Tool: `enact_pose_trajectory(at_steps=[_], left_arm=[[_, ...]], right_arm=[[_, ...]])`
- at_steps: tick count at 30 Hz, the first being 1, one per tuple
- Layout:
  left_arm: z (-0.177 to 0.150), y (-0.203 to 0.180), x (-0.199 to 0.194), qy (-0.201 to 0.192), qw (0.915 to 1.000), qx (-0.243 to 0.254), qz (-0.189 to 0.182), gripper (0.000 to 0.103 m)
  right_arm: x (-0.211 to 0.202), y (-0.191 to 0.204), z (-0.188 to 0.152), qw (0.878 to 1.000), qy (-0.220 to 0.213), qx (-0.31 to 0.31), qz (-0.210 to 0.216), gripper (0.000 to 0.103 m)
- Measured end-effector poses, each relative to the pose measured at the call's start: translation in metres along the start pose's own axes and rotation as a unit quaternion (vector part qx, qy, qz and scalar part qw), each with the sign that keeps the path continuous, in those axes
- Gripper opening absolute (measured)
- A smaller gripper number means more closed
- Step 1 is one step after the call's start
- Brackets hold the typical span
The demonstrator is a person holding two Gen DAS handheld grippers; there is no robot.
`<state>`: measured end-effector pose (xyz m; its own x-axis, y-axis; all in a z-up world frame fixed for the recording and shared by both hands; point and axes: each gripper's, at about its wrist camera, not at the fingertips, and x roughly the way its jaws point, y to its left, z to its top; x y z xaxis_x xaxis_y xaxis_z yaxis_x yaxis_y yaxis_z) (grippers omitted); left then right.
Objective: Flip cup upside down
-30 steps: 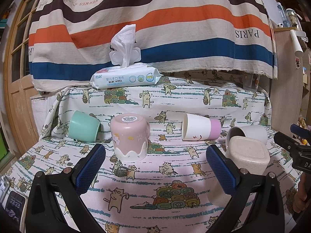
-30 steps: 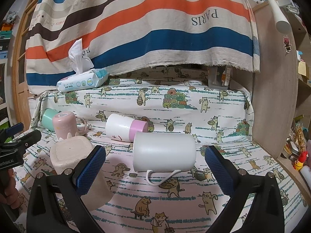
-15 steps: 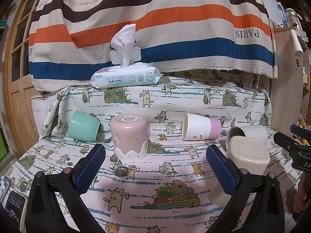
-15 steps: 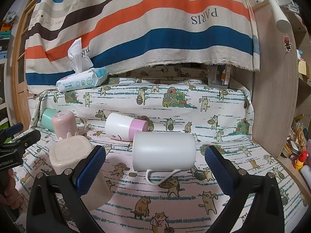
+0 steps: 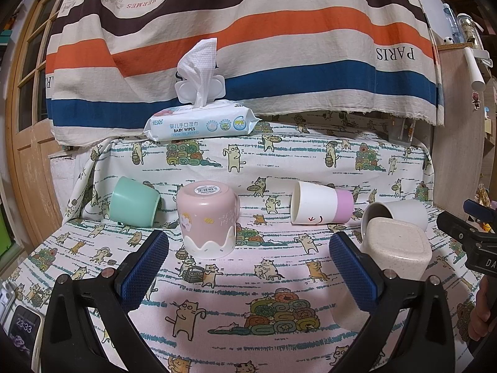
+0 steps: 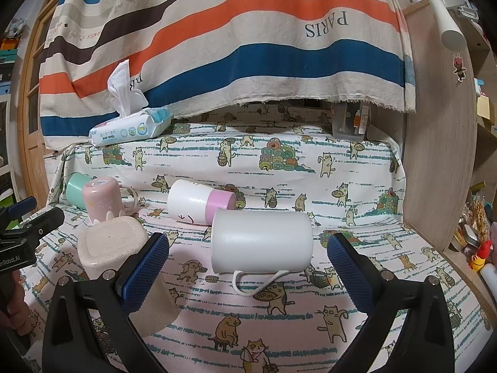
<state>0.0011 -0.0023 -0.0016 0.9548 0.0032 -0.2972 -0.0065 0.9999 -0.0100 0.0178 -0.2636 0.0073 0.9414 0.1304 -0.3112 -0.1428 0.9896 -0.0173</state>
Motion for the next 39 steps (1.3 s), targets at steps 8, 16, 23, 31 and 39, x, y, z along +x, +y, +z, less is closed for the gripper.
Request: enact_pose_trajectory(at_steps=[8, 16, 23, 31, 39], left_arm=[[0.0, 0.0, 0.0, 0.0, 1.0, 0.0, 0.0, 0.103], [-0.004, 0.003, 0.002, 0.0, 1.0, -0.003, 0.004, 0.103], [-0.004, 0.004, 0.002, 0.001, 1.0, -0.004, 0.003, 0.103], [0.003, 0.008, 0.005, 0.007, 0.9999, 0.005, 0.01, 0.103], [0.028, 0.021, 0.01, 0.025, 0.9995, -0.007, 0.02, 0.103]], right_arm=[[0.0, 0.0, 0.0, 1.0, 0.001, 0.0, 0.0, 0.103], [0.0, -0.002, 0.0, 1.0, 0.002, 0.002, -0.001, 0.103], [0.001, -0.012, -0.01, 1.0, 0.009, 0.011, -0.017, 0.103], [0.005, -0.028, 0.001, 0.998, 0.049, 0.001, -0.035, 0.103], [0.042, -0.047, 0.038, 0.992, 0.116, -0.019, 0.041, 0.103]])
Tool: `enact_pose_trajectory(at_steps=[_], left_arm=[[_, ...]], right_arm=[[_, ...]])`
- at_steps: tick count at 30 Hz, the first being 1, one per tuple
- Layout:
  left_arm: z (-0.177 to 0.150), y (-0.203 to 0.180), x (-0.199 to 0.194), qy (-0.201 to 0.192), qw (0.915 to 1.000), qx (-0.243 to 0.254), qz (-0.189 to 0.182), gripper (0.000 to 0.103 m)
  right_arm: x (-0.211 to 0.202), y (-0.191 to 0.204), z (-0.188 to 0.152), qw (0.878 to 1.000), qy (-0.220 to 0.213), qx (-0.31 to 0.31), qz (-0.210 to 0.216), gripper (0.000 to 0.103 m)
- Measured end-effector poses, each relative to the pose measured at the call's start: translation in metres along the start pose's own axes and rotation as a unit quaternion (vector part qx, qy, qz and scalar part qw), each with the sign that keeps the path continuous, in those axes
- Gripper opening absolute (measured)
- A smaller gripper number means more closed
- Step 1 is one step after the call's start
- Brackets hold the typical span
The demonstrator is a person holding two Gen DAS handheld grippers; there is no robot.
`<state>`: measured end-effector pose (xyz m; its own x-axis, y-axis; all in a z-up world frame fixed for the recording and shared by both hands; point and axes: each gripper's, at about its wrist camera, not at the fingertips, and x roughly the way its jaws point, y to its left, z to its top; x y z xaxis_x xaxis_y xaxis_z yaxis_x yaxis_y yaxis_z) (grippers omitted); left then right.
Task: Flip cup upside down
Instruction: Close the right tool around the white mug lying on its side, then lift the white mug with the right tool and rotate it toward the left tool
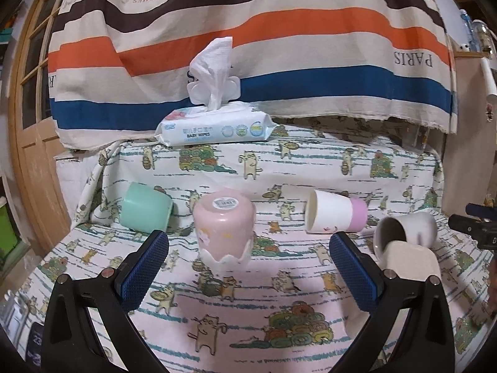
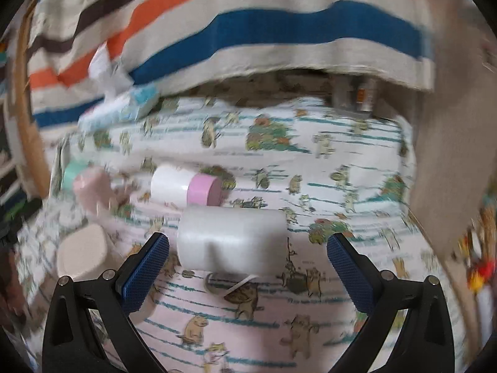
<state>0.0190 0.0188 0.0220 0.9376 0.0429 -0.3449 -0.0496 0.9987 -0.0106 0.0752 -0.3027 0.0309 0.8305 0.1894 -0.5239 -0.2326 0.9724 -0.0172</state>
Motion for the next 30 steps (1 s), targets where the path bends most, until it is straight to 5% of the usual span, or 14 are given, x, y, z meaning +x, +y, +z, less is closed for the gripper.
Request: enact_pose_trajectory(at_steps=[6, 13, 23, 26, 28, 30], left_arm=[[-0.007, 0.002, 0.013, 0.019, 0.9994, 0.016, 0.023, 0.103], [-0.017, 0.0, 0.033, 0.041, 0.9988, 0.021, 0.015, 0.103], [-0.023, -0.013, 0.032, 0.03, 0.9977, 0.057, 0.018, 0.103], [-0.023, -0.013, 0.033, 0.033, 0.9978, 0.056, 0.012, 0.103], [-0.024, -0.013, 0.033, 0.034, 0.9979, 0.055, 0.008, 0.103], [-0.024, -0.014, 0.032, 0.033, 0.9979, 0.054, 0.007, 0.103]], right_arm=[[0.043, 0.001, 0.005, 0.985, 0.089, -0.146, -0.023, 0.102], [0.066, 0.024, 0.013, 0.925, 0.135, -0.354, 0.001, 0.102], [0.125, 0.063, 0.012, 0.851, 0.241, -0.459, 0.079, 0.102], [0.14, 0.062, 0.007, 0.833, 0.264, -0.482, 0.069, 0.102], [0.15, 0.058, 0.004, 0.829, 0.286, -0.475, 0.076, 0.102], [0.155, 0.051, 0.01, 0.839, 0.298, -0.446, 0.093, 0.097]])
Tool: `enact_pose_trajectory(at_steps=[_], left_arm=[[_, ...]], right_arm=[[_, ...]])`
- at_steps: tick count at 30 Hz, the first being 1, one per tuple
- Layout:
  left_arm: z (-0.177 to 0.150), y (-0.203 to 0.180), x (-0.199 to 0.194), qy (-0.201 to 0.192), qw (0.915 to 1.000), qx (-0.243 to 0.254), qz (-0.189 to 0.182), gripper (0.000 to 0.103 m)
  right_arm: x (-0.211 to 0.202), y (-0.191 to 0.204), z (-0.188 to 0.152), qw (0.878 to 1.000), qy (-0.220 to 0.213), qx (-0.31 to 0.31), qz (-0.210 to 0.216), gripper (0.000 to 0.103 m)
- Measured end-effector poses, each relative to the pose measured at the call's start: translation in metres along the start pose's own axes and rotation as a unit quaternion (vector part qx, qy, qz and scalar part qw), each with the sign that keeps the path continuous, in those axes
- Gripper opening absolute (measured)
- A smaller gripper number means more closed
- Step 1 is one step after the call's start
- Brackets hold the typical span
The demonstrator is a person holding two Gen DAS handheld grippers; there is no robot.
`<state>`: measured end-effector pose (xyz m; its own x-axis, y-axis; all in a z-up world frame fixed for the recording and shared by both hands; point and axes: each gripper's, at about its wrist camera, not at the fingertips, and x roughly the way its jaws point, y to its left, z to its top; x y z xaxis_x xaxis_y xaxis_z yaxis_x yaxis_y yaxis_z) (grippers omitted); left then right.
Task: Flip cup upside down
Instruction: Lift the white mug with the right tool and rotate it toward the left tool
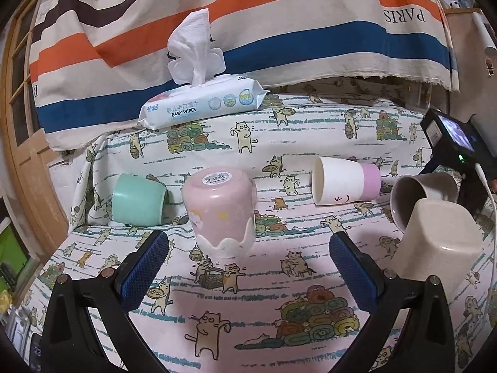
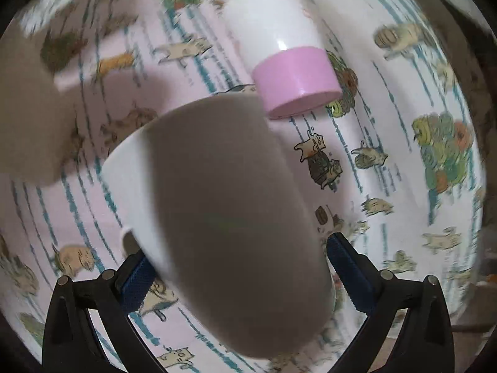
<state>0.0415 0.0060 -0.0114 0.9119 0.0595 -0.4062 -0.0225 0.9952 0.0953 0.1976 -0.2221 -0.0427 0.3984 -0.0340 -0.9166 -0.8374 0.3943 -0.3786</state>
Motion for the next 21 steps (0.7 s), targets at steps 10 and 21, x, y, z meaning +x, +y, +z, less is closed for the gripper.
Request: enact_pose_trajectory(at_steps=[10, 21], left_arm=[[0.0, 0.003, -0.004, -0.007, 0.9999, -0.008, 0.003, 0.103], [-0.001, 0.01, -0.017, -0.033, 0.9992, -0.02, 0.006, 0.103]], right_arm=[[-0.008, -0.042, -0.023, 0.967, -0.063, 0.243, 0.047, 0.089], [-0.059, 0.017, -0.082, 0.892, -0.105, 0.416, 0.141, 0.087]])
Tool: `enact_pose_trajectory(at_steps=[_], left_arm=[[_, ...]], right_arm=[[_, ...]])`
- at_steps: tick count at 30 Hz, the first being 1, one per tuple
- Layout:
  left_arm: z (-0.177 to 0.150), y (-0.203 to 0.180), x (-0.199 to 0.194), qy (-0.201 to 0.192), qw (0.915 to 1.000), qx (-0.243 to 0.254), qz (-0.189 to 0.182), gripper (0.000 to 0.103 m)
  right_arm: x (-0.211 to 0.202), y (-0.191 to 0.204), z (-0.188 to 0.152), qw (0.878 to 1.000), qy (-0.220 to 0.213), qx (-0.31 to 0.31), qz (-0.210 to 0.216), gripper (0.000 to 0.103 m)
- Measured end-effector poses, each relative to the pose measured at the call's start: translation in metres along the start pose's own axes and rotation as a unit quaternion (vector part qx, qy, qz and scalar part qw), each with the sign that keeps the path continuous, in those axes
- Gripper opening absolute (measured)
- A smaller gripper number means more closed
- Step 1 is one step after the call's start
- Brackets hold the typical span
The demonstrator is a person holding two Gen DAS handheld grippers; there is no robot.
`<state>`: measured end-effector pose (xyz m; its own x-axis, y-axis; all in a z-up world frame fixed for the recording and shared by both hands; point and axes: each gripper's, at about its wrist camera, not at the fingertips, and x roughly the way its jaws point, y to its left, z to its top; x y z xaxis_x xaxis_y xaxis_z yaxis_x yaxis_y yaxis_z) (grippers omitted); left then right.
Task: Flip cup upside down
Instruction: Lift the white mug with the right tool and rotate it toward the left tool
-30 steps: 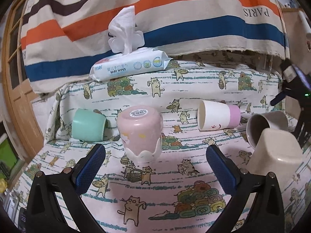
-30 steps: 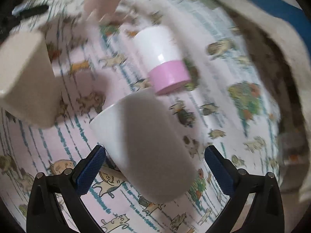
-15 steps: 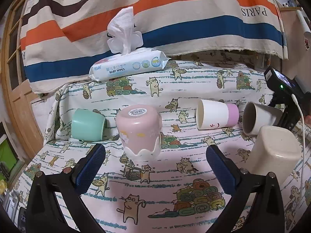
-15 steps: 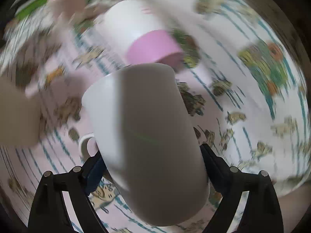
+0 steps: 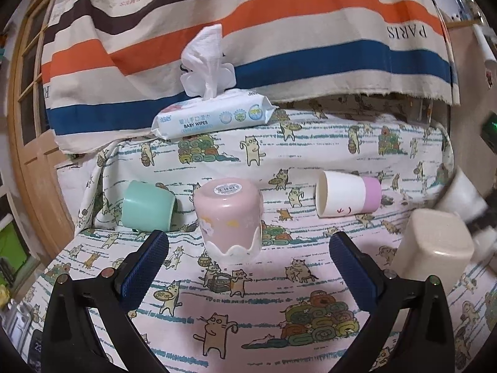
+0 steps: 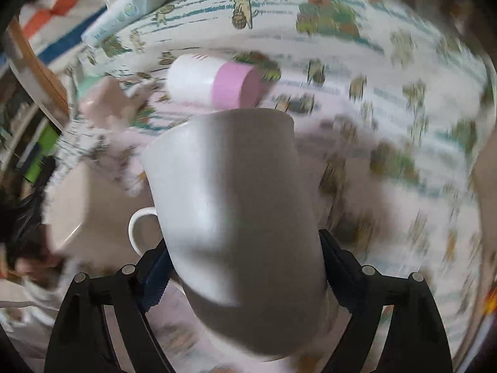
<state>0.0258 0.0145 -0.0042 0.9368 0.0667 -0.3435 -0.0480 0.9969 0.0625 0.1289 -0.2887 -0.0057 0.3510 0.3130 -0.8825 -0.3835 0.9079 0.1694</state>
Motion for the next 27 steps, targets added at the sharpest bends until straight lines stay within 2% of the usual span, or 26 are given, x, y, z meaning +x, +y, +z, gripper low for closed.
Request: enact_pose_trajectory(at_steps=[3, 6, 12, 20, 27], left_arm=[[0.0, 0.005, -0.006, -0.002, 0.9998, -0.017, -0.005, 0.103], [-0.001, 0.006, -0.015, 0.0, 0.9998, -0.019, -0.007, 0.103], [-0.002, 0.006, -0.038, -0.005, 0.9999, -0.013, -0.008, 0.103], [-0.01, 0.002, -0.041, 0.019, 0.9992, -0.026, -0.025, 0.103], [-0.011, -0.001, -0.044, 0.024, 0.9989, -0.029, -0.03, 0.103]], right_arm=[[-0.011, 0.009, -0.025, 0.999, -0.004, 0.023, 0.03, 0.087], [-0.01, 0.018, -0.044, 0.996, 0.017, 0.059, 0.066, 0.086], [0.001, 0.05, -0.065, 0.993, 0.043, 0.076, 0.076, 0.086], [0.019, 0.065, -0.055, 0.984, 0.043, 0.136, 0.108, 0.085], [0.036, 0.067, -0.047, 0.973, 0.037, 0.181, 0.137, 0.084]])
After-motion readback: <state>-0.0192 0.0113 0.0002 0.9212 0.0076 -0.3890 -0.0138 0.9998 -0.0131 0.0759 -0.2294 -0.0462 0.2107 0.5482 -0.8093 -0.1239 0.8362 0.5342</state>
